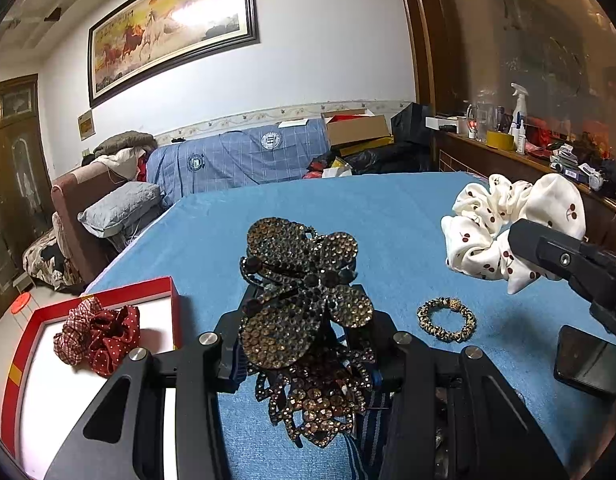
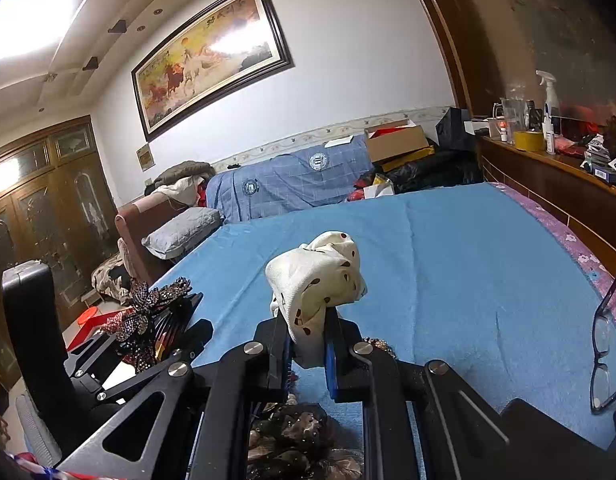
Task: Organize jewelry
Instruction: 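Lift both held items and carry them toward the red box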
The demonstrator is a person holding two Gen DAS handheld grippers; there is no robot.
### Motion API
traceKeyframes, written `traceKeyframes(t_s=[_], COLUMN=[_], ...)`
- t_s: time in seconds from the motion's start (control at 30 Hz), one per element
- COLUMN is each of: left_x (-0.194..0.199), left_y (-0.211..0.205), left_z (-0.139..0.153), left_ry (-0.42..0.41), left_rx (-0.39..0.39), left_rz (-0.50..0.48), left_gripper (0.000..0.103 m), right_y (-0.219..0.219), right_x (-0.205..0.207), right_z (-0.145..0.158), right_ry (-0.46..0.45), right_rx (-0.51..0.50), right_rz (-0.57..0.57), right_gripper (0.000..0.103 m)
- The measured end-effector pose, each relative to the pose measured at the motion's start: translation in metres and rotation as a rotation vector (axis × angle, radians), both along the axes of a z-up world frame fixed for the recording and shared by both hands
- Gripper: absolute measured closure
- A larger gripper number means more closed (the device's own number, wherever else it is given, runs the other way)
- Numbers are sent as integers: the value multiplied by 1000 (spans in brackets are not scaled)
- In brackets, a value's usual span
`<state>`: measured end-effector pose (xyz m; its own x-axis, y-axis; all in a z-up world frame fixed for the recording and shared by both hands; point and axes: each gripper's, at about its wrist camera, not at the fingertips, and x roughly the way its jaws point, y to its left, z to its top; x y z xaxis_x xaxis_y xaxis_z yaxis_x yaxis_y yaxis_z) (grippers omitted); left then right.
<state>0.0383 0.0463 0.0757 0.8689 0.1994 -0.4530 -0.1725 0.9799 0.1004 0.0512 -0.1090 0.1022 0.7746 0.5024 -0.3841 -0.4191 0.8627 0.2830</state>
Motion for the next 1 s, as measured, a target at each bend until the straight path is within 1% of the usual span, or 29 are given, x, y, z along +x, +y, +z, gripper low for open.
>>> traceKeyframes(t_s=[0.6,0.83,1.0], left_x=[0,4,-11], left_y=[-3,2,2], left_z=[0,3,12], left_ry=[8,17,7], left_rx=[-1,-31,-23], left_rz=[-8,1,2], left_gripper=[61,61,61], right_y=[2,1,-1], right_x=[-1,0,-1], right_z=[1,3,6], right_ry=[-4,-15,-33], right_rx=[-7,-9,-17], right_rz=[0,-8,-27], right_gripper=[89,89,89])
